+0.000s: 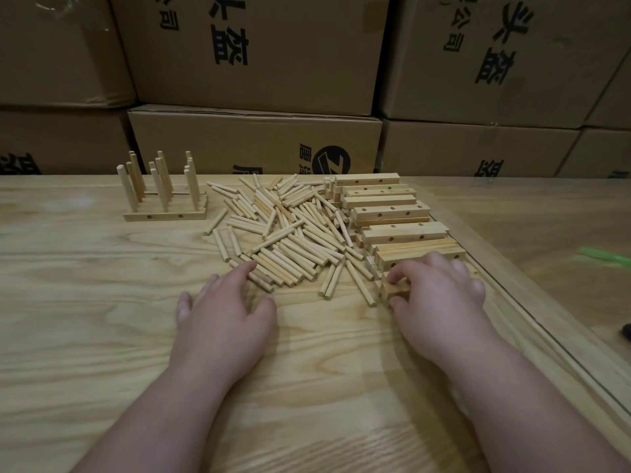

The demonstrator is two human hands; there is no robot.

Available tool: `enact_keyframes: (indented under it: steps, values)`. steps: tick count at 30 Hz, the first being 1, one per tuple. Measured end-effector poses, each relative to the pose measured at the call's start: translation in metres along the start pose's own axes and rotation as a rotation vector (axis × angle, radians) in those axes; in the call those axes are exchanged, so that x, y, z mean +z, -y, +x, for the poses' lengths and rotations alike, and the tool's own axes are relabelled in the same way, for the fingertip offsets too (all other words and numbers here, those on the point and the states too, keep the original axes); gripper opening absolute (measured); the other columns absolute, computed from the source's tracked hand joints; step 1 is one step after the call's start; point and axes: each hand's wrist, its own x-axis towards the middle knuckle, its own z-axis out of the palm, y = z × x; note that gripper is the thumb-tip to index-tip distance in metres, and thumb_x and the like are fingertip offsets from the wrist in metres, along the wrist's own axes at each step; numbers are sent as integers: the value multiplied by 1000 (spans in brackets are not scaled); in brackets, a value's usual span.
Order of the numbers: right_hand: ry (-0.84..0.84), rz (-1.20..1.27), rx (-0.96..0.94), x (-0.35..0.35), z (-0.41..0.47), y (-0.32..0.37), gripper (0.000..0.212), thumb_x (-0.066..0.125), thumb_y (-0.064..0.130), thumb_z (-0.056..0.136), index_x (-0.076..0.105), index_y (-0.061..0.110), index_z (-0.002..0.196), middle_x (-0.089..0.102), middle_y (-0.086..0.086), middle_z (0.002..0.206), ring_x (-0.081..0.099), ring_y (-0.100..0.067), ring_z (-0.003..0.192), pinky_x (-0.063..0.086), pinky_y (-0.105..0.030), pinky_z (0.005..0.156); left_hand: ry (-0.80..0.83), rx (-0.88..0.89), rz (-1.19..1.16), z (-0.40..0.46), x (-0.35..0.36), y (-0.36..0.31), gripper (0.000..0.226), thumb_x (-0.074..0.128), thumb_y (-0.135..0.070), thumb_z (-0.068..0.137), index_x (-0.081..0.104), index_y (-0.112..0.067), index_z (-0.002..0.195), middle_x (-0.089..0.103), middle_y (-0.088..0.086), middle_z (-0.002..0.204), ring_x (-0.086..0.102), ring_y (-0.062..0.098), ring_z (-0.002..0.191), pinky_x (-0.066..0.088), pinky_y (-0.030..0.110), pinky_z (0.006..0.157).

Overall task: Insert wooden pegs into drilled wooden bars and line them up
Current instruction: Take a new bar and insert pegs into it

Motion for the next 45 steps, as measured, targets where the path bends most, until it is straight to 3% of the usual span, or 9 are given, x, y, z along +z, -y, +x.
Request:
enact_keyframes:
  steps: [6, 12, 19, 24, 27, 31, 36, 39, 45]
  values:
    - [16, 77, -183, 5, -7, 9, 23, 67, 47, 87, 58, 46, 108, 40, 21, 107, 30, -8, 107, 21, -32, 89, -44, 8, -31, 1, 0, 1, 58, 56, -41, 91, 44, -37, 148, 55, -7, 147, 40, 17, 144, 8, 49, 124]
    - [69, 3, -118, 2, -4, 1, 29, 70, 48, 85, 60, 46, 112, 38, 20, 107, 27, -8, 103, 19, -33, 85, -96, 49, -106, -2, -2, -1, 51, 61, -36, 90, 53, -37, 140, 59, -8, 141, 47, 19, 137, 23, 48, 122]
    - [-80, 149, -249, -1, -12, 16, 24, 59, 40, 94, 54, 42, 117, 56, 22, 109, 44, -5, 112, 16, -34, 98, -92, 345, -486, -13, 0, -9, 32, 70, -14, 91, 71, -37, 113, 69, -21, 109, 64, -1, 102, 47, 11, 85]
    - [-32, 304, -427, 1, -25, 37, 26, 52, 42, 95, 50, 43, 121, 65, 18, 113, 53, -4, 109, 22, -34, 105, 162, 382, -744, -17, 4, -12, 40, 73, -30, 84, 68, -41, 122, 71, -8, 86, 64, 28, 67, 57, 34, 68]
    - [59, 313, -507, 4, -29, 44, 35, 41, 51, 95, 52, 41, 127, 61, 19, 111, 54, -7, 109, 32, -36, 102, 148, 404, -734, -14, 4, -9, 36, 73, -32, 83, 73, -45, 116, 58, -20, 72, 54, 14, 62, 57, 36, 65]
    - [73, 410, -503, 9, -26, 44, 40, 51, 51, 94, 57, 36, 132, 62, 18, 119, 55, -7, 113, 45, -39, 99, 123, 322, -866, -9, 5, -7, 18, 75, -36, 86, 76, -32, 103, 66, -9, 69, 60, 7, 59, 53, 22, 59]
    - [54, 494, -427, 17, -21, 36, 39, 61, 47, 93, 60, 36, 131, 60, 23, 121, 53, 4, 113, 43, -16, 96, -69, 34, -1129, 1, -1, -7, 32, 65, -42, 78, 76, -23, 102, 63, -6, 63, 55, 6, 55, 49, 17, 53]
    - [59, 557, -402, 24, -21, 39, 37, 60, 44, 95, 63, 31, 130, 63, 20, 121, 54, 3, 112, 44, -19, 97, -56, -35, -1248, 4, -3, -5, 40, 69, -42, 76, 76, -19, 107, 60, -4, 64, 52, 7, 56, 49, 18, 53]
    - [108, 768, -415, 34, -23, 57, 26, 45, 47, 98, 64, 31, 104, 63, 20, 82, 61, -3, 81, 42, -15, 68, 155, -88, -1466, 7, -8, -4, 17, 71, -28, 79, 81, -21, 92, 65, -2, 77, 56, 8, 64, 52, 20, 60]
